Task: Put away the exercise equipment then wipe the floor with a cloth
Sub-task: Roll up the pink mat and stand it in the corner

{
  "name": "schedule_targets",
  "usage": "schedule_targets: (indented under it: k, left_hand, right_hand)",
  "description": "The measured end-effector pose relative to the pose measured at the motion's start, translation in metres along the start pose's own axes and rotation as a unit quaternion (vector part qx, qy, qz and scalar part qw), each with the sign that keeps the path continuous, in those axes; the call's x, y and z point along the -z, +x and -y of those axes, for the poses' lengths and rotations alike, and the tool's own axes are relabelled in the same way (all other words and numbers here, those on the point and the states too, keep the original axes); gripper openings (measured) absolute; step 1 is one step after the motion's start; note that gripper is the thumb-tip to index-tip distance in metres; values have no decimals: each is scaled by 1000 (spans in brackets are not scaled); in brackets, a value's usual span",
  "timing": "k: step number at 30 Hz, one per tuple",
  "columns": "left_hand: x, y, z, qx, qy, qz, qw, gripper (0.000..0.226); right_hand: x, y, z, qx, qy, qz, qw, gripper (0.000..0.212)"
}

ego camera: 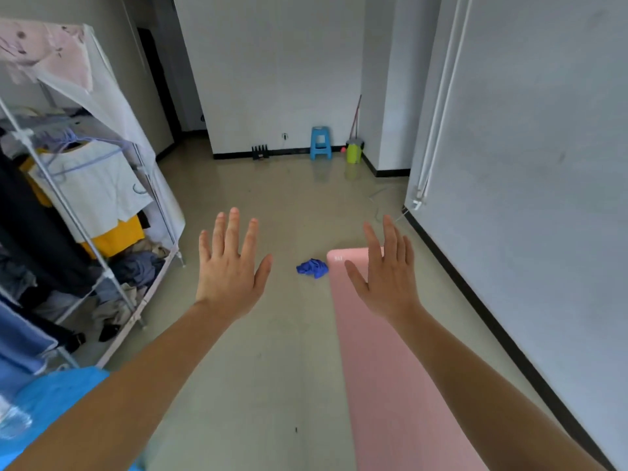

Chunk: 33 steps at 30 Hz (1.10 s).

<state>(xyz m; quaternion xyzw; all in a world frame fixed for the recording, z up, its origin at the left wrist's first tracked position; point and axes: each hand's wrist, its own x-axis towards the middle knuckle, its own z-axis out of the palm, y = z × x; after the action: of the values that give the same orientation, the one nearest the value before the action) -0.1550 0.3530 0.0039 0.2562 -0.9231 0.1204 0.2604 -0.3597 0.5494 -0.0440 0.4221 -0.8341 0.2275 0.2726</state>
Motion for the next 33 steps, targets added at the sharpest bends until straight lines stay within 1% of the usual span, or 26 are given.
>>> schedule_targets:
  k: [3,6,8,12,17,20,23,26,29,33]
  left_hand:
    - [-18,68,48,-26,21,-23,999,66]
    - [-34,124,100,-19,15,-69,997,65]
    - [-53,154,134,-13,15,-83,996,65]
    - [-115,220,203,-11,14,-83,996,65]
    - [-208,313,284,-29,9,-61,998,65]
    - [-251,384,321,-61,3,-52,997,64]
    - [-283,452,337,-79,-22,-38,996,65]
    - [-326,515,336,-108,-42,-36,993,66]
    - [-377,570,320,-129,-63,-23,989,67]
    - [-462,633,292,-157,-72,10,985,67]
  right_hand:
    - [-42,78,21,4,0,13,1000,72]
    - [-85,149,49,9,6,21,1000,72]
    - [-118,186,67,24,2,33,999,72]
    - [-195,259,93,50,-26,48,997,72]
    - [-295,343,108,13,-70,62,996,74]
    - [-334,395,105,-15,-110,68,992,75]
    - [-357,438,92,-62,-127,60,988,74]
    - [-383,473,68,-94,-148,59,983,75]
    - [-419,504,34,-140,-155,53,976,75]
    - [-488,539,-21,-174,-161,64,969,75]
